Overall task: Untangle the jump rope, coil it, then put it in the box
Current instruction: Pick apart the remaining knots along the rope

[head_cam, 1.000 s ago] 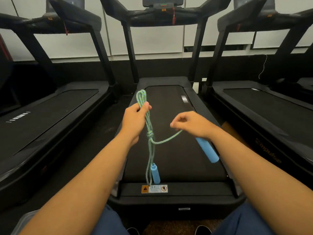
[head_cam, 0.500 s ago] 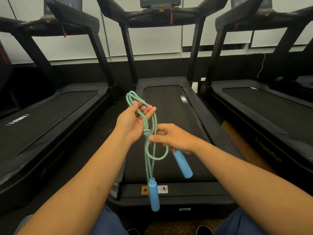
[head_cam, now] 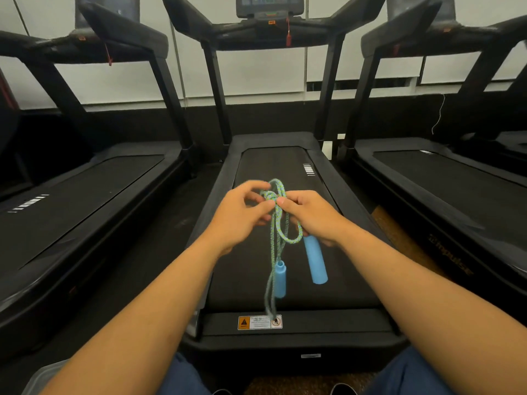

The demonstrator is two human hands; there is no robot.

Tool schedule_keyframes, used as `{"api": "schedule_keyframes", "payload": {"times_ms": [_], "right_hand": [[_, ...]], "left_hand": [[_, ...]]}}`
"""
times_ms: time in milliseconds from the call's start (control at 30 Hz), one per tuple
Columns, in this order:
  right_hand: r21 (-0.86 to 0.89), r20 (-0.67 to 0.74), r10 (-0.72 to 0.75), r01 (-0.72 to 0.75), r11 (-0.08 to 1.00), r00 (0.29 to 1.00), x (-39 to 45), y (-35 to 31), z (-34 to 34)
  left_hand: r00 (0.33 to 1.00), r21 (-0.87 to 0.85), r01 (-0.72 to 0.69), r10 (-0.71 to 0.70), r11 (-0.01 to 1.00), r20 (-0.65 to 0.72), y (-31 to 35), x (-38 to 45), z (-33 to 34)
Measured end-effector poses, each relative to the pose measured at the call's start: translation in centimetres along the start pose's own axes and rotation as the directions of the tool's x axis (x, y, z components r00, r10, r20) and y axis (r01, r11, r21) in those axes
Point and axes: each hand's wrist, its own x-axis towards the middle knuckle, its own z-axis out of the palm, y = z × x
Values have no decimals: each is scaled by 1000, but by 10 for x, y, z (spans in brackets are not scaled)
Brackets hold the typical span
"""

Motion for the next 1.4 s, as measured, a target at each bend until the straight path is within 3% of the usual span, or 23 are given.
{"api": "schedule_keyframes", "payload": {"times_ms": [100,233,400,500,633,933,1200,1400], "right_hand": [[-99,0,-37,37,994,999,0,1,-4],[-125,-44,-120,113,986,992,2,-3,-5],[-203,-277,-214,161,966,937,0,-8,0],[-372,-205,-338,247,895,918,1,-12,0],[-459,-94,-361,281,843,928,2,-14,-7],[-634,-89,-367,232,738,926,2,-21,-2],[-579,-144,-431,277,767,891,5,-8,1],[-493,-221,-337,193,848,915,2,-21,9]], "left_hand": [[995,146,-68,78,987,-60,0,1,6],[991,53,-68,74,996,-113,1,0,7],[979,-2,-49,48,999,-197,2,2,9],[972,-25,-44,37,999,-230,4,1,10],[974,-87,-32,12,996,-226,6,0,11],[975,42,-55,63,998,-214,7,0,13],[973,-23,-7,1,1000,-230,2,4,11],[931,145,2,51,989,-361,1,6,19]]}}
